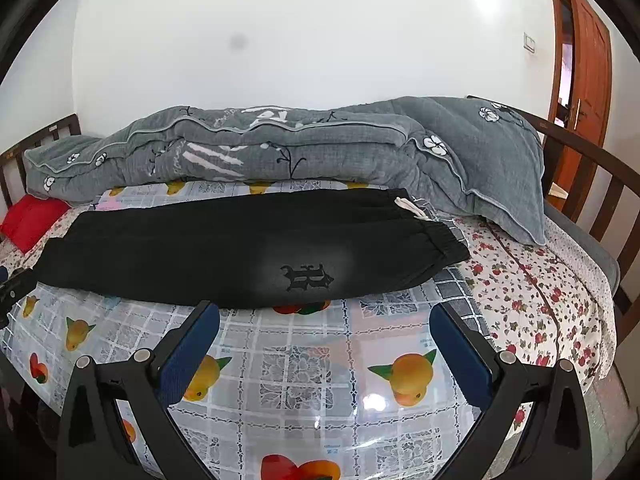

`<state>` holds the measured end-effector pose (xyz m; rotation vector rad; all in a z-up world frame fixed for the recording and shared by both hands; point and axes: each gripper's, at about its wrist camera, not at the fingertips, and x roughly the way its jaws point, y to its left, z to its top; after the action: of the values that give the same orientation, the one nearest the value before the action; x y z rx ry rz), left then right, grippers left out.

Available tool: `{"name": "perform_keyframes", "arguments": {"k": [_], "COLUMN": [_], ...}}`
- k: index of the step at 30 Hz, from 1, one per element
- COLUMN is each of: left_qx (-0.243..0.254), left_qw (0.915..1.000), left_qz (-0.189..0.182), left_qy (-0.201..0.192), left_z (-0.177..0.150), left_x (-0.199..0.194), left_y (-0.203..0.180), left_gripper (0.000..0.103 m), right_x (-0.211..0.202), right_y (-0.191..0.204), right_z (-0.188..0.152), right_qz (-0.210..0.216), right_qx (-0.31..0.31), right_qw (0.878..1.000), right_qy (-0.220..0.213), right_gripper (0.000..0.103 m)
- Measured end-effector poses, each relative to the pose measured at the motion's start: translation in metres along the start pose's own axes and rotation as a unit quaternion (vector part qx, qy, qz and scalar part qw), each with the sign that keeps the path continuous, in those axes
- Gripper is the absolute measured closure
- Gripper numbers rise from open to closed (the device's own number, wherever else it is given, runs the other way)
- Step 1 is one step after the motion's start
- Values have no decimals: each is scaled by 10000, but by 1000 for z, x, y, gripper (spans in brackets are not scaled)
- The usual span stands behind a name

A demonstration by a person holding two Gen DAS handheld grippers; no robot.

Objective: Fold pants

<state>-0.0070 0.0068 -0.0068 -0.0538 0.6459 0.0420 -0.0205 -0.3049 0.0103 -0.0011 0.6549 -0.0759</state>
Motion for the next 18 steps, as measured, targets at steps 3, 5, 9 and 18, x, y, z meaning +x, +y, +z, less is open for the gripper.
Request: {"name": "perform_keyframes", "arguments": {"k": [3, 5, 9, 18], "left_qx": [4, 17, 10, 9], "left_qw": [10000, 10000, 10000, 10000], "left_qz": [15, 7, 12, 2], "left_qy": [-3, 0, 5, 0], "left_z": [0, 0, 1, 1], "left_x": [0, 0, 0, 0], "left_y": [-2, -1, 0, 0], "left_gripper": [0, 0, 0, 0], "right_x": [-1, -1, -2, -3], "right_y": [0, 0, 1, 1], "right_z": [0, 0, 1, 0], "right_qz": [19, 18, 46, 68], "right_qx": [-4, -7, 32, 58], "right_qw": [10000, 10000, 10000, 10000], "right_qy": [-3, -11, -8, -9], "right_gripper": [0, 0, 0, 0]}}
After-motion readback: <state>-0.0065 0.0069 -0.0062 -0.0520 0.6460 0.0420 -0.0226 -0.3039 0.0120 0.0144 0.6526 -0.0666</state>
